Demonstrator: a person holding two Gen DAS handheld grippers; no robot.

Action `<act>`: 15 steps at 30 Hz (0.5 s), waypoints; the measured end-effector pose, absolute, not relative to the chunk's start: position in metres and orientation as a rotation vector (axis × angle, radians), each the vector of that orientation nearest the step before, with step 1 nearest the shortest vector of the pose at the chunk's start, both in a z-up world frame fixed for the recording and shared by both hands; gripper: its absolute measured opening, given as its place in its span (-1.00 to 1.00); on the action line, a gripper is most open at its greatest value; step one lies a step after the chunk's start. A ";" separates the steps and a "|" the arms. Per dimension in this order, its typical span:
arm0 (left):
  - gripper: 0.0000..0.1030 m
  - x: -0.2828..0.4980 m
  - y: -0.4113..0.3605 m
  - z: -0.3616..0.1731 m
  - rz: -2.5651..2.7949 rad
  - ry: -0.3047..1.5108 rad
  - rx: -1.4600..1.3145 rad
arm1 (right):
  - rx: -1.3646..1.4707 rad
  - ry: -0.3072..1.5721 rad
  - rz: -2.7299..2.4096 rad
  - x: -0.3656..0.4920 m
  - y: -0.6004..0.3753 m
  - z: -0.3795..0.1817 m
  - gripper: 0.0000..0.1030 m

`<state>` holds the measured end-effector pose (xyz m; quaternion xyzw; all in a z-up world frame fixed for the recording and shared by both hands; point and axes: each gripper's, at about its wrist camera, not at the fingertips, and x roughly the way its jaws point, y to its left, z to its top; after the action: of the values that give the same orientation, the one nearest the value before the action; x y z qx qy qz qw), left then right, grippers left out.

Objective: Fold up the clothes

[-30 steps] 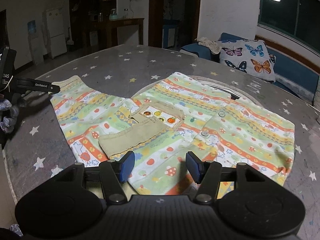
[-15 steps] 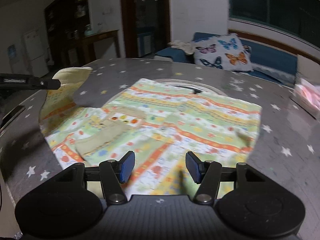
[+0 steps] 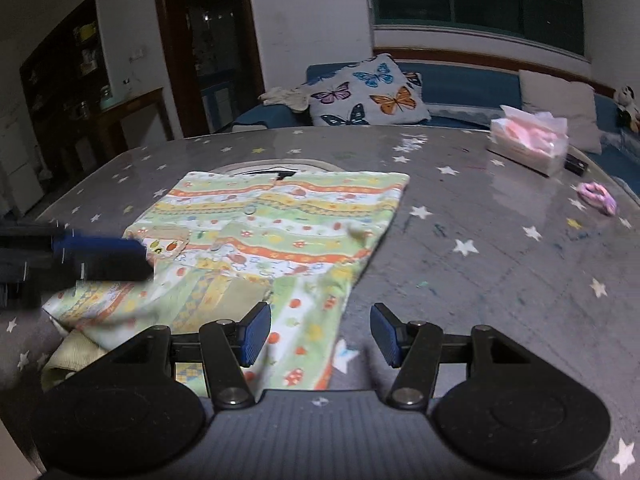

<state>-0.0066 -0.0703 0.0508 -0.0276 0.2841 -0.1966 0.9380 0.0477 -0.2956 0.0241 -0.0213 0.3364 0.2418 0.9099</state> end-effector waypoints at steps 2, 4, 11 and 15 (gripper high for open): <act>-0.04 -0.010 -0.069 0.046 -0.397 0.588 -0.037 | -0.031 0.698 0.496 0.048 -0.299 0.025 0.08; -0.01 -0.013 -0.058 0.045 -0.362 0.582 -0.033 | -0.023 0.701 0.512 0.049 -0.296 0.025 0.00; -0.04 -0.009 0.005 0.031 -0.111 0.611 -0.025 | -0.040 0.735 0.591 0.051 -0.266 0.017 -0.24; -0.05 -0.009 0.032 0.017 -0.021 0.647 -0.031 | -0.047 0.758 0.603 0.057 -0.253 0.009 -0.33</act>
<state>-0.0087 0.0317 0.0174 -0.0152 0.3177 -0.0104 0.9480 0.0571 -0.2532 0.0093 -0.0225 0.3644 0.2897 0.8847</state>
